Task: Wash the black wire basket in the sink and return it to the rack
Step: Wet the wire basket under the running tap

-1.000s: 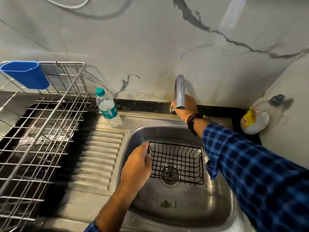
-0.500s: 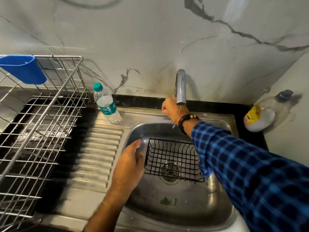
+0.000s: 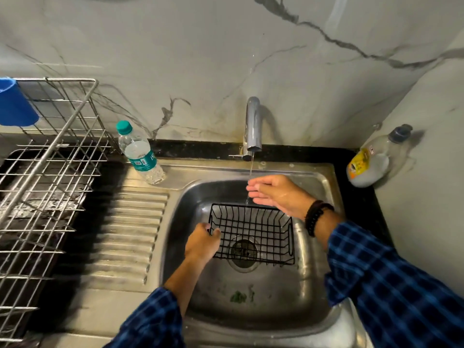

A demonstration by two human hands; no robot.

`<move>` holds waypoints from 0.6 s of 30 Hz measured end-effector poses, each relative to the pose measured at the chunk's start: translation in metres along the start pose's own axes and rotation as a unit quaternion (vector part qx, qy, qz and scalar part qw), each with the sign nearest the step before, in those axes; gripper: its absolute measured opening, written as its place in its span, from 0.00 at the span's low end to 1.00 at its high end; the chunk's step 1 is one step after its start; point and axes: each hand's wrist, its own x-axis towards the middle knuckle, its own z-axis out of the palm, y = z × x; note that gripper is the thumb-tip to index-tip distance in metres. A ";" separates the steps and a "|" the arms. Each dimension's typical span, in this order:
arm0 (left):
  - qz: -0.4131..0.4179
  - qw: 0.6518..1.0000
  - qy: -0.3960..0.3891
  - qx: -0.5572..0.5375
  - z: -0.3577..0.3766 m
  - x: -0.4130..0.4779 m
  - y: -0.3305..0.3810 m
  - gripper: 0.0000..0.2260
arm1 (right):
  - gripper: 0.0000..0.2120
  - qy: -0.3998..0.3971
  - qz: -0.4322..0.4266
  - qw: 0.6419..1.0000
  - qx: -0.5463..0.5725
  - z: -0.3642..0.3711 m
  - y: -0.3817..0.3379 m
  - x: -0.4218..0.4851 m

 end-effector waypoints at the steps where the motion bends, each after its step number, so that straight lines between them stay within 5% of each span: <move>1: 0.002 0.999 0.032 0.010 0.001 0.002 0.000 0.20 | 0.14 0.004 0.001 1.000 0.023 0.008 0.000 0.001; 3: 0.000 0.998 0.064 0.023 0.000 0.006 -0.001 0.20 | 0.14 0.009 -0.003 0.999 0.051 0.019 -0.003 0.000; 8: 0.016 0.999 -0.021 0.020 0.010 0.024 -0.016 0.18 | 0.12 0.054 -0.014 0.979 0.196 0.028 0.004 -0.006; 11: 0.018 0.999 -0.047 0.009 0.017 0.027 -0.022 0.22 | 0.12 0.158 -0.032 0.986 0.047 0.027 0.019 -0.006; 15: 0.006 0.993 -0.059 -0.106 0.030 0.032 -0.029 0.31 | 0.12 0.213 0.061 0.973 -0.069 0.020 0.057 -0.005; 18: 0.040 0.986 -0.058 -0.149 0.026 0.024 -0.017 0.19 | 0.13 0.234 0.088 0.943 -0.222 0.017 0.076 -0.009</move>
